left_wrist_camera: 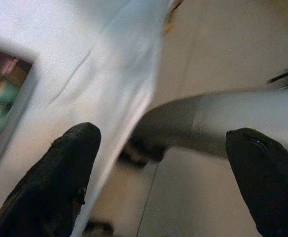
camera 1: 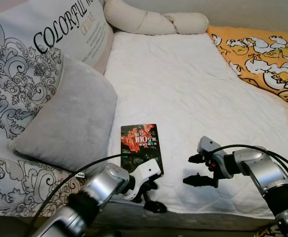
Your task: Clean up the room
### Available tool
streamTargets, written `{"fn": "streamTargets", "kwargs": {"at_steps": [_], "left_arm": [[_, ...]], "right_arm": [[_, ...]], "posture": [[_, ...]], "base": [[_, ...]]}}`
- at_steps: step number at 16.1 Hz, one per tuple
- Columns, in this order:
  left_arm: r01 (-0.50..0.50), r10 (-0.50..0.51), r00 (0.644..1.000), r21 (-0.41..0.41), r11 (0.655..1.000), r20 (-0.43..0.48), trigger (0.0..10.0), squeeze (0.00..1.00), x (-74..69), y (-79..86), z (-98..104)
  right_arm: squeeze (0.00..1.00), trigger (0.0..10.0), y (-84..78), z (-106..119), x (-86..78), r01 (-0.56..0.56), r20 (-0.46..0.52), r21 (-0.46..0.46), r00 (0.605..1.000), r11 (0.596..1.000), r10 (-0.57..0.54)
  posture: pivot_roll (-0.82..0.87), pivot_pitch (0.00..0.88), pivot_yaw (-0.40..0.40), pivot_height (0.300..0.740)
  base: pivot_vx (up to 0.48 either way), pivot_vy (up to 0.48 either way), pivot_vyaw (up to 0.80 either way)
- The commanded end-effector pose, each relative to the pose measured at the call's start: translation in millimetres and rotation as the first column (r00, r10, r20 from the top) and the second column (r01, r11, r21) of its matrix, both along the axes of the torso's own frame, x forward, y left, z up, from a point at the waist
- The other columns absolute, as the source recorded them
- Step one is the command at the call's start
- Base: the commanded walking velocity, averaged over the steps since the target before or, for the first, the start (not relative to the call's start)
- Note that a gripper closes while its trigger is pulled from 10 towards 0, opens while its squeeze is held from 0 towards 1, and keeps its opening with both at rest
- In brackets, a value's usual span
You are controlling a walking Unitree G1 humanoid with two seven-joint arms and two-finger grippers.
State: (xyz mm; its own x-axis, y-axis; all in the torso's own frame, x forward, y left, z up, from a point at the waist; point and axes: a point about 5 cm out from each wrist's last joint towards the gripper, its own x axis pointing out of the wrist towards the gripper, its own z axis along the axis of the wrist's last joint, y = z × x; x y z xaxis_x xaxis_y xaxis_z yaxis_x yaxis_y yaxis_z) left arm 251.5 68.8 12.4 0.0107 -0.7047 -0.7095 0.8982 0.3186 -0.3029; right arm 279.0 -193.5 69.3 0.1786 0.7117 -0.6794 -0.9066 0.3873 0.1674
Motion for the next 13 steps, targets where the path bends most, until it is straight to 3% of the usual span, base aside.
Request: {"fn": "streamTargets", "kwargs": {"at_steps": [1,3,7,10,13], "left_arm": [[-0.048,0.046,0.998,0.054,0.997,0.043,10.0,0.0,8.0,3.1,-2.2],[-0.097,0.089,0.994,0.126,0.987,0.071,10.0,0.0,15.7,10.7,-6.5],[-0.134,0.114,0.986,0.173,0.976,0.118,10.0,0.0,25.6,19.7,-8.0],[-0.146,0.125,0.984,0.175,0.974,0.125,10.0,0.0,28.7,22.2,-8.3],[-0.179,0.166,0.979,0.113,0.977,0.116,10.0,0.0,32.2,15.3,-4.9]], "right_arm": [[0.0,10.0,-1.2,5.7,-0.6,-0.011,0.01,-0.013,1.0,1.0,0.011],[0.0,10.0,1.7,8.6,-3.8,-0.03,0.004,-0.015,1.0,0.999,0.03],[0.0,10.0,3.6,9.5,-8.0,-0.044,-0.009,-0.022,0.999,0.999,0.044],[0.0,10.0,5.9,10.0,-8.6,-0.043,-0.011,-0.024,0.999,0.999,0.042],[0.0,10.0,7.4,10.4,-7.6,-0.043,-0.008,-0.024,0.999,0.999,0.043]], "posture": [[-0.11,0.0,0.002,0.74],[-0.11,0.0,0.005,0.74],[-0.11,0.0,0.006,0.74],[-0.1,0.0,0.006,0.74],[-0.1,0.0,0.005,0.74]], "base": [[0.0,0.0,0.0],[0.0,0.0,0.0],[0.0,0.0,0.0],[0.0,0.0,0.0],[0.0,0.0,0.0]]}}
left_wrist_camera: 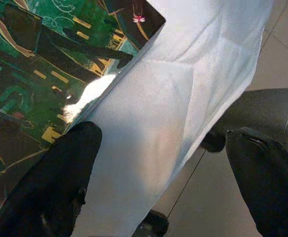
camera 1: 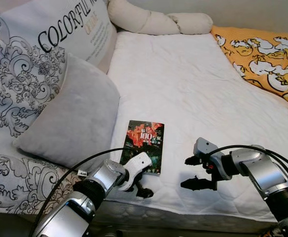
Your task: Clean up the room
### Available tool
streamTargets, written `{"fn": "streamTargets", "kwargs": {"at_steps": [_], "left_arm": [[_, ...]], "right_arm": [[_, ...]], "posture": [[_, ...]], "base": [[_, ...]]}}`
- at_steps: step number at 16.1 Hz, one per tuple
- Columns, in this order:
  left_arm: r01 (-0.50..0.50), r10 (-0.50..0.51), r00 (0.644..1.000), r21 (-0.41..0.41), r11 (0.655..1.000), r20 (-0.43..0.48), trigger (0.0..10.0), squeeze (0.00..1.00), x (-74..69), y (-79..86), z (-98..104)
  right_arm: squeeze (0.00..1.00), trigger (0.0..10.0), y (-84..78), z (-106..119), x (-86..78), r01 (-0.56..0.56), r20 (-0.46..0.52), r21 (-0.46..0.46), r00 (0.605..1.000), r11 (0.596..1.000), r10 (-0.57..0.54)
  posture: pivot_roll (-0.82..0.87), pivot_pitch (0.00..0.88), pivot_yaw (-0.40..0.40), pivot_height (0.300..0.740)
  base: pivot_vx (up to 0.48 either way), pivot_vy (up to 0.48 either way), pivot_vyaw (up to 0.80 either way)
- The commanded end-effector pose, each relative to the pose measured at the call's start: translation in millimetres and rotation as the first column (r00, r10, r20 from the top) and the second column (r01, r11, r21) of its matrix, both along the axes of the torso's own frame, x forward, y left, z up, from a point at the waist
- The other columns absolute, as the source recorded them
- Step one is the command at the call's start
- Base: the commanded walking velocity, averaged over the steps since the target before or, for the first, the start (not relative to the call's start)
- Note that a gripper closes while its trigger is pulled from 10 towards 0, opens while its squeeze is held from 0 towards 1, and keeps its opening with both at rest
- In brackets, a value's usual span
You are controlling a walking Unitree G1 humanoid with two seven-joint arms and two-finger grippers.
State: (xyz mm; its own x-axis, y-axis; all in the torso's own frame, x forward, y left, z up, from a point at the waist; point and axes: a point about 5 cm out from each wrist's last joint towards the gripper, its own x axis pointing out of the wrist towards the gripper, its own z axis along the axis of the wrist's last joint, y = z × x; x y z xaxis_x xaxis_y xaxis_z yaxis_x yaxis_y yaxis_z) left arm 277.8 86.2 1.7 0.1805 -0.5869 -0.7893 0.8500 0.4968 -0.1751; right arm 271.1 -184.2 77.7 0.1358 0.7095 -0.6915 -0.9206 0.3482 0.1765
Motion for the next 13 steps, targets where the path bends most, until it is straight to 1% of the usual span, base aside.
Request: {"fn": "streamTargets", "kwargs": {"at_steps": [1,2,6,8,9,10,12,13], "left_arm": [[-0.006,0.007,0.999,-0.035,0.999,0.032,10.0,0.0,7.4,-5.7,7.5],[-0.014,0.016,0.999,-0.06,0.998,0.036,10.0,0.0,8.7,-9.2,9.4],[-0.046,0.051,0.996,-0.072,0.996,0.07,10.0,0.0,15.2,-14.5,12.8],[-0.043,0.05,0.996,-0.097,0.994,0.073,10.0,0.0,17.5,-15.7,16.6],[-0.037,0.046,0.997,-0.134,0.99,0.069,10.0,0.0,19.3,-16.5,21.4],[-0.035,0.045,0.997,-0.145,0.989,0.068,10.0,0.0,19.7,-16.6,22.7],[-0.001,0.018,0.997,-0.207,0.978,0.079,10.0,0.0,20.5,-15.3,32.1],[0.018,0.005,0.996,-0.253,0.967,0.089,10.0,0.0,18.9,-13.3,38.9]], "right_arm": [[0.0,10.0,-2.0,2.3,1.3,0.006,0.011,-0.012,1.0,1.0,-0.006],[0.0,10.0,-2.1,2.4,1.7,0.008,0.013,-0.014,1.0,1.0,-0.008],[0.0,10.0,-2.1,3.2,2.1,0.009,0.019,-0.019,1.0,1.0,-0.009],[0.0,10.0,-3.6,4.2,2.4,0.014,0.025,-0.021,1.0,1.0,-0.014],[0.0,10.0,-5.5,6.8,3.7,0.03,0.038,-0.015,0.999,0.999,-0.029],[0.0,10.0,-6.2,7.7,4.2,0.036,0.043,-0.012,0.998,0.999,-0.035],[0.0,10.0,-10.4,19.5,8.9,0.107,0.086,0.037,0.99,0.994,-0.109],[0.0,10.0,-14.3,27.0,9.8,0.146,0.114,0.067,0.982,0.987,-0.153]], "posture": [[-0.1,0.0,0.005,0.74],[-0.1,0.0,0.004,0.74],[-0.11,0.0,0.007,0.74],[-0.11,0.0,0.008,0.74],[-0.1,0.0,0.006,0.74],[-0.1,0.0,0.004,0.74],[-0.09,0.0,0.0,0.74],[-0.09,0.0,0.004,0.74]], "base": [[0.0,0.0,0.0],[0.0,0.0,0.0],[0.0,0.0,0.0],[0.0,0.0,0.0],[0.0,0.0,0.0],[0.0,0.0,0.0],[0.0,0.0,0.0],[0.0,0.0,0.0]]}}
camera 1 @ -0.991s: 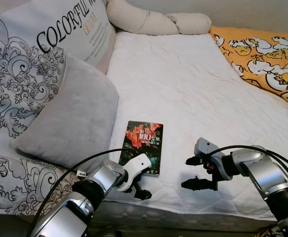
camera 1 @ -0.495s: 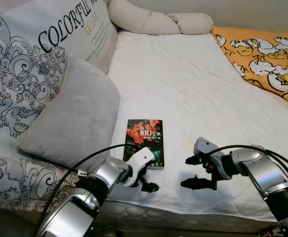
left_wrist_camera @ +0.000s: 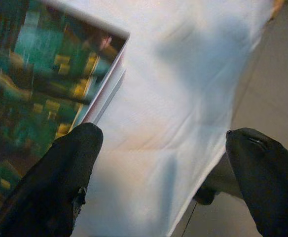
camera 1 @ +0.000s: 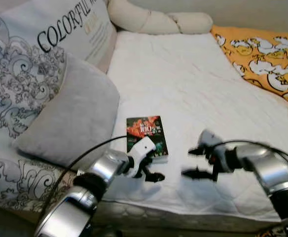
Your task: Clean up the room
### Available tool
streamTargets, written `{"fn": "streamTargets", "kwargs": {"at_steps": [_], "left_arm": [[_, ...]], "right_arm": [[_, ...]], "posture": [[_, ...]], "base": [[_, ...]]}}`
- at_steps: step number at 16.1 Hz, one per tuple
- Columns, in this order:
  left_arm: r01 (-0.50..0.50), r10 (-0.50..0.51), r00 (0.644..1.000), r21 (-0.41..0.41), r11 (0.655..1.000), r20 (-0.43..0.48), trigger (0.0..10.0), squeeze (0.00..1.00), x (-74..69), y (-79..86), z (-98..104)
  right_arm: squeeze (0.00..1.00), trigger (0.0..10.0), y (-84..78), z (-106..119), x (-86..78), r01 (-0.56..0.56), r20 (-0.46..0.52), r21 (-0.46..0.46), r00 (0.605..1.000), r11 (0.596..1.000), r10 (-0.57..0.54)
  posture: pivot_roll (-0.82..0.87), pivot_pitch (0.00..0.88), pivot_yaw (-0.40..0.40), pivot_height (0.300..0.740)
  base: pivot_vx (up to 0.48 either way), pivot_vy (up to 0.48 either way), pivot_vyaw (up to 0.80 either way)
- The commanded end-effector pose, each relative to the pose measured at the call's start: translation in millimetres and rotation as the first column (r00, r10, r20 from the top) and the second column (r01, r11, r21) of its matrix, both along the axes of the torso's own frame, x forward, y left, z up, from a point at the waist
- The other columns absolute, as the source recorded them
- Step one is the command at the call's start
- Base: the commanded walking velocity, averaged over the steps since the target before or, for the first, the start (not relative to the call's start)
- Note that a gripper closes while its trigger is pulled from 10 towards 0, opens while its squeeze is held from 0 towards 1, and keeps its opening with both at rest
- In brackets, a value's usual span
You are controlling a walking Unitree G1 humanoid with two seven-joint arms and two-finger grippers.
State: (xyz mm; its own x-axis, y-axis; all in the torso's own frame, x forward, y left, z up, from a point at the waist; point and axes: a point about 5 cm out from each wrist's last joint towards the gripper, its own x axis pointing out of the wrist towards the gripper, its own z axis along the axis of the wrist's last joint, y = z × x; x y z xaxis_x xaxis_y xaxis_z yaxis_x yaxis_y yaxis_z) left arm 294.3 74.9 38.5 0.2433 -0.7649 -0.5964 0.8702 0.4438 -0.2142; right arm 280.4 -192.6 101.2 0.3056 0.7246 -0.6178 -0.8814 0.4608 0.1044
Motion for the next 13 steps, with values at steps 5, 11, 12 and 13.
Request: {"fn": "streamTargets", "kwargs": {"at_steps": [5,11,12,13], "left_arm": [[-0.137,0.155,0.981,-0.146,0.98,0.115,10.0,0.0,-6.2,28.5,40.1],[-0.658,0.746,0.58,-0.352,0.666,0.327,10.0,0.0,-8.6,88.3,75.4],[-0.693,0.774,0.527,-0.351,0.63,0.35,10.0,0.0,-12.0,94.0,76.6],[-0.717,0.795,0.484,-0.354,0.6,0.366,10.0,0.0,-14.2,98.4,77.5]], "right_arm": [[0.0,10.0,-19.8,17.3,8.3,0.321,0.171,0.136,0.924,0.937,-0.341],[0.0,10.0,-9.7,-25.9,14.3,0.71,0.262,0.138,0.647,0.691,-0.716],[0.0,10.0,-9.0,-32.6,13.1,0.775,0.267,0.142,0.57,0.616,-0.777],[0.0,10.0,-8.4,-36.4,11.6,0.82,0.267,0.153,0.503,0.551,-0.822]], "posture": [[-0.08,0.0,0.036,0.74],[-0.02,0.0,-0.005,0.74],[-0.01,0.0,-0.022,0.74],[0.0,0.0,-0.031,0.74]], "base": [[0.0,0.0,0.0],[0.0,0.0,0.0],[0.0,0.0,0.0],[0.0,0.0,0.0]]}}
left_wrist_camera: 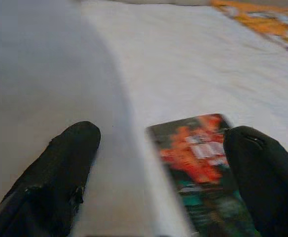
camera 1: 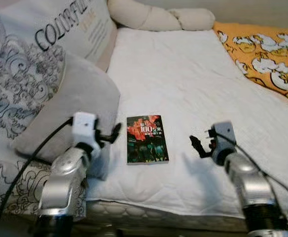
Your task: Clean up the room
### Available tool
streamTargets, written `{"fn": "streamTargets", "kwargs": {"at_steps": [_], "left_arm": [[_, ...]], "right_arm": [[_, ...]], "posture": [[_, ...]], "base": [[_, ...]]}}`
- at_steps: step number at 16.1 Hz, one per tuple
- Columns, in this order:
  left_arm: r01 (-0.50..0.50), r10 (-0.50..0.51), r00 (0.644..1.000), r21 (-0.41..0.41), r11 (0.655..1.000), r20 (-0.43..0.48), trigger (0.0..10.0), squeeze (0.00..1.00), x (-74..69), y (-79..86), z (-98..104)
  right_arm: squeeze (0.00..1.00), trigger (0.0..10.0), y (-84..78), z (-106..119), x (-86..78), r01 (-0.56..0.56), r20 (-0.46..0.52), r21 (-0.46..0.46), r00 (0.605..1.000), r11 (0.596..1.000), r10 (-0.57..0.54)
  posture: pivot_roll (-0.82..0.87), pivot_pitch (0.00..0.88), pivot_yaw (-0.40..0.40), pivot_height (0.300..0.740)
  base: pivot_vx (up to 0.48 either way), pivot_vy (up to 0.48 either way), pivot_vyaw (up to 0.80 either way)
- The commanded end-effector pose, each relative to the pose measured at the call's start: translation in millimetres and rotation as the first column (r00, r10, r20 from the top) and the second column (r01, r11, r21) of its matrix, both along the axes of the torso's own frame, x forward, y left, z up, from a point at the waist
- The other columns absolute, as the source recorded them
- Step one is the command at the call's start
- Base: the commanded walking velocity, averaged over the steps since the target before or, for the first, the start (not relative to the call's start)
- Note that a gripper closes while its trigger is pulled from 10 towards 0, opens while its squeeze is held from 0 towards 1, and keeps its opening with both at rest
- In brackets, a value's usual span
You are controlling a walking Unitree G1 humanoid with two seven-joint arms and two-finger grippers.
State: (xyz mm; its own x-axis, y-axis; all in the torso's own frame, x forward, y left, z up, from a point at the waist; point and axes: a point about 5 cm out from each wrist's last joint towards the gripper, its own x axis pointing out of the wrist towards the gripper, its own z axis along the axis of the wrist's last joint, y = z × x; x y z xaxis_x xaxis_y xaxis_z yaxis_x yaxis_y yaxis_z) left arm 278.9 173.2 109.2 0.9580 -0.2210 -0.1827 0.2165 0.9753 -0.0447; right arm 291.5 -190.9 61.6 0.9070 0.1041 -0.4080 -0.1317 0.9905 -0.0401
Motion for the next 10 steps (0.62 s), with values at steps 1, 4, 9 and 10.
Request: {"fn": "streamTargets", "kwargs": {"at_steps": [1,4,9,10], "left_arm": [[-0.046,0.045,0.998,0.01,0.999,0.032,10.0,0.0,-0.4,3.3,7.0],[-0.099,0.094,0.995,0.193,0.976,0.036,10.0,0.0,-6.7,18.8,-1.4],[-0.146,0.147,0.989,0.184,0.972,0.011,10.0,0.0,-5.0,20.9,-8.5],[-0.139,0.139,0.99,0.147,0.979,0.016,10.0,0.0,-2.3,17.0,-5.9]], "right_arm": [[0.0,10.0,-8.9,1.4,-1.1,0.085,0.033,-0.017,0.996,0.996,-0.084],[0.0,10.0,0.3,3.2,-5.6,0.192,0.148,0.103,0.967,0.976,-0.206],[0.0,10.0,24.0,15.7,6.3,0.097,0.255,0.042,0.961,0.994,-0.104],[1.0,10.0,18.9,15.7,7.4,0.141,0.297,-0.033,0.947,0.99,-0.124]], "posture": [[0.01,0.0,-0.041,0.74],[0.02,0.0,-0.035,0.74],[0.03,0.0,-0.034,0.74],[0.02,0.0,-0.025,0.74]], "base": [[0.0,0.0,0.0],[0.0,-0.094,0.0],[0.0,-0.33,0.0],[0.0,-0.337,0.0]]}}
